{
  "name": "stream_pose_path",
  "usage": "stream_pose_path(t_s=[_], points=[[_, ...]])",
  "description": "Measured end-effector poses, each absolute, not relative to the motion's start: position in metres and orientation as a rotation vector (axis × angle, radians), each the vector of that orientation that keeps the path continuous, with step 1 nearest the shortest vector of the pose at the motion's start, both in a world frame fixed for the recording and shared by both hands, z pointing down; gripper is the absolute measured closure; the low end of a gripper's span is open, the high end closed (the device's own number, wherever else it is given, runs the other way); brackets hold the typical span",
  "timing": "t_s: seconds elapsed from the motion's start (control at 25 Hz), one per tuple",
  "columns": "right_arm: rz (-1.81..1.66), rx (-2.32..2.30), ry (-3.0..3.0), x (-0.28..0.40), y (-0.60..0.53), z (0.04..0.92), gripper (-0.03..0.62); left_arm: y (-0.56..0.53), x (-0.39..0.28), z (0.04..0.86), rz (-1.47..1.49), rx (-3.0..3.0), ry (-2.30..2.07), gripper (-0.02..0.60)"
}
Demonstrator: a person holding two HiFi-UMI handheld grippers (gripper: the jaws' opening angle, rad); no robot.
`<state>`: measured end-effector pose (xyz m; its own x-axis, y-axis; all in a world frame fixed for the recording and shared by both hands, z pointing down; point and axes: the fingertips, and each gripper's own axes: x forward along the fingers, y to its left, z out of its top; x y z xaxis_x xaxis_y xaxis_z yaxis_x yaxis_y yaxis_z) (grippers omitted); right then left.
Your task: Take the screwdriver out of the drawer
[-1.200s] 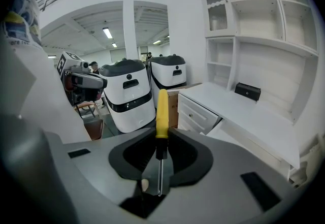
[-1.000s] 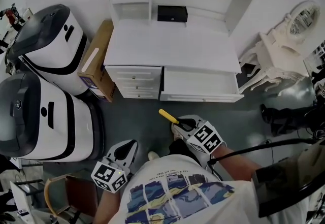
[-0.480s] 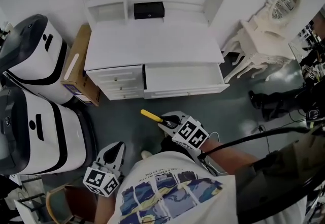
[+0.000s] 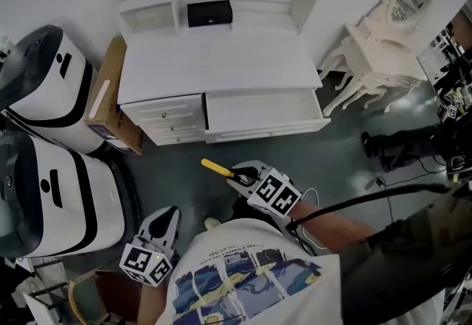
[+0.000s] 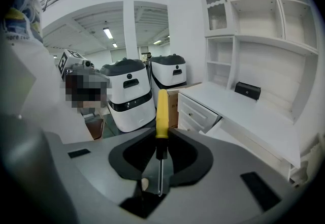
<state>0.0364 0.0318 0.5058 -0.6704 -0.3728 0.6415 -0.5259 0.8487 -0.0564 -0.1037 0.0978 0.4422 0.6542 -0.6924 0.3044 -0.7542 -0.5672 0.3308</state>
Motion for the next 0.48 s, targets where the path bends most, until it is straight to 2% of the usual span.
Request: stream_pose_path(t_s=[0.48], points=[[0.359, 0.702, -2.373, 0.058, 0.012, 0.513, 0.500, 0.076, -0.087, 0.447, 0.236, 2.446, -1.076, 0.566]])
